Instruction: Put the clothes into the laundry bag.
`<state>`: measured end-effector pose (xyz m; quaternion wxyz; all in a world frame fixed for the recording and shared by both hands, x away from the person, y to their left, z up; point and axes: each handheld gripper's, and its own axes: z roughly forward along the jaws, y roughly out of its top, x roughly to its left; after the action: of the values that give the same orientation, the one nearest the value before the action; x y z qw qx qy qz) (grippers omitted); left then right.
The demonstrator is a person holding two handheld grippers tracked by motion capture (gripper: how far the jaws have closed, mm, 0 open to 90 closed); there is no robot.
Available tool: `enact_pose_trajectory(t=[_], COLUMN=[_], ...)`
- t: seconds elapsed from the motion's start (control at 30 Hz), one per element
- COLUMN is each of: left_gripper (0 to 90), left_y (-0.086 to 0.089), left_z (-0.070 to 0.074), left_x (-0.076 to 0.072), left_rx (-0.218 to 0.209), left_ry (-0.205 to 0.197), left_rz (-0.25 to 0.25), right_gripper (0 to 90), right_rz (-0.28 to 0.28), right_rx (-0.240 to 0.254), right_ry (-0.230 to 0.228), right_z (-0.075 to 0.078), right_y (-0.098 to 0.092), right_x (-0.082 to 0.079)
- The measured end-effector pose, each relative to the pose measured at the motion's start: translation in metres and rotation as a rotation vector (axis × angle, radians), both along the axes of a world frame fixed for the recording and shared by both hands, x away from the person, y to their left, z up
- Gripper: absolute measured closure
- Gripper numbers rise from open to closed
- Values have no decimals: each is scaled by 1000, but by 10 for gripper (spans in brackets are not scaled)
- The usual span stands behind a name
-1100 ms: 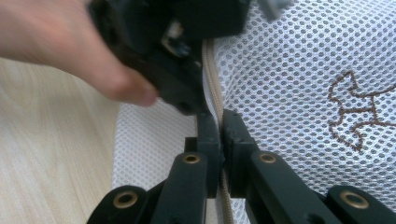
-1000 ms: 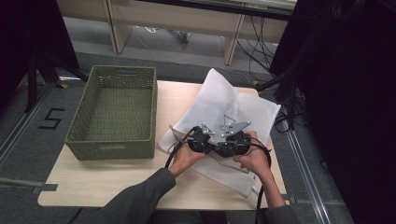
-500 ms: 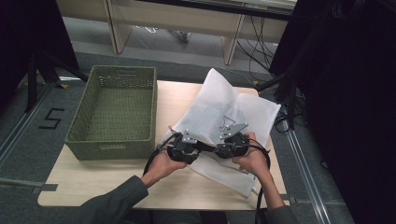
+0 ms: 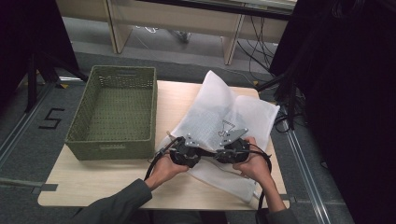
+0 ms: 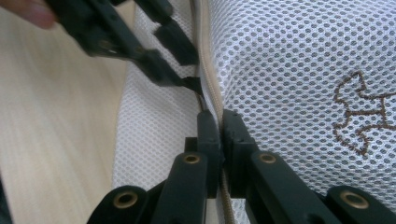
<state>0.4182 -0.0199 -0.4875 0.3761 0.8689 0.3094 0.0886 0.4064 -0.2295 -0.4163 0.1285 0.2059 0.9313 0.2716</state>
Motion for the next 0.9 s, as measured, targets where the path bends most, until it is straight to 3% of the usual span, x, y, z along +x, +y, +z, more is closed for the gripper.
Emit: enact_pose_trajectory(t=[0.13,0.27,0.3,0.4,0.43,0.5,0.67,0.77,0.9], left_gripper=[745,825,835,855,859,862,863,859,790], left_y=[-15,-27,-34,-38,-41,-42,-50,-53,-46], left_z=[-7,-10,-12,-13,-11,-10,-2,-4,-8], left_x=[5,7,11,17,21,22,28,30,26], left_rx=[-28,-24,-40,-57,-70,-75,-98,-81,-49], left_ry=[4,-23,-43,-52,-70,-79,-149,-134,-97], left_rz=[13,15,38,61,88,98,147,134,96], right_gripper=[881,881,881,881,880,881,881,882,882], right_rz=[0,16,17,21,18,19,7,10,13], right_rx=[2,-1,-1,-2,2,4,11,11,10], right_ry=[7,5,7,5,9,10,22,23,43], right_z=[2,2,2,2,2,3,2,2,-6], right_y=[-1,0,1,1,0,0,0,-1,-1], right_x=[-7,-8,-8,-8,-8,-8,-8,-7,-5])
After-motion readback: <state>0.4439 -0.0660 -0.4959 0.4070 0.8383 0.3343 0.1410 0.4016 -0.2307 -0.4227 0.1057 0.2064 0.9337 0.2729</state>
